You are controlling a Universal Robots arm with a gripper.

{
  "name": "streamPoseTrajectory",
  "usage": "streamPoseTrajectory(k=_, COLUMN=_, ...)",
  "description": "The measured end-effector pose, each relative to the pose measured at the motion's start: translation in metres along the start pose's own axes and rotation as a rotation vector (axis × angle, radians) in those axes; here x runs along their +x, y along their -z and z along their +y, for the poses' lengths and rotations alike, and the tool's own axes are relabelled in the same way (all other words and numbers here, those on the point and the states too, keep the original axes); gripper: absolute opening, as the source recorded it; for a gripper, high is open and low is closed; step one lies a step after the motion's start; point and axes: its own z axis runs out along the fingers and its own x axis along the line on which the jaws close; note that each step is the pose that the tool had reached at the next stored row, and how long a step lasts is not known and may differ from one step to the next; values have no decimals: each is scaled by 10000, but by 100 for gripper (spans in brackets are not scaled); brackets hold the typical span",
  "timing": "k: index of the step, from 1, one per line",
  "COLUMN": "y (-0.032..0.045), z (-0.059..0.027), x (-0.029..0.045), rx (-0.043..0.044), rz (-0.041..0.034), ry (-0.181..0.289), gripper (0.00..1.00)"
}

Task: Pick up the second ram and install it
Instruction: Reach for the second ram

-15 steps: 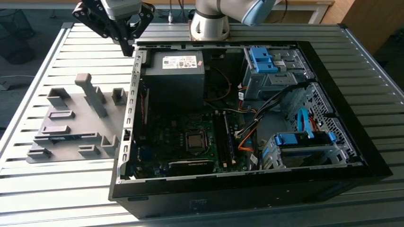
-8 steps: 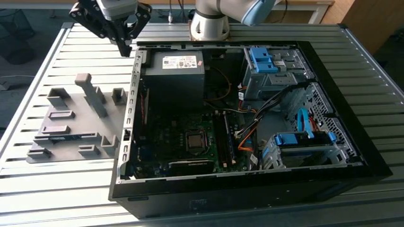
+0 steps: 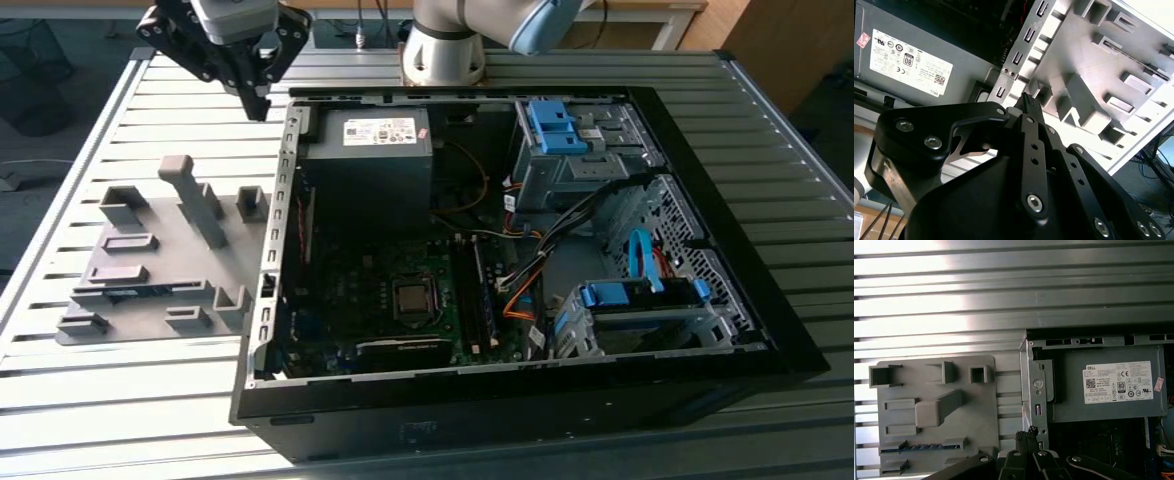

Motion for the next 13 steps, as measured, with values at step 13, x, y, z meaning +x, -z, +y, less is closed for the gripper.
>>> streamPoseTrajectory(k=13, y=-7, z=-9, x=121, rx=0, rz=4, ry=-1, gripper=11)
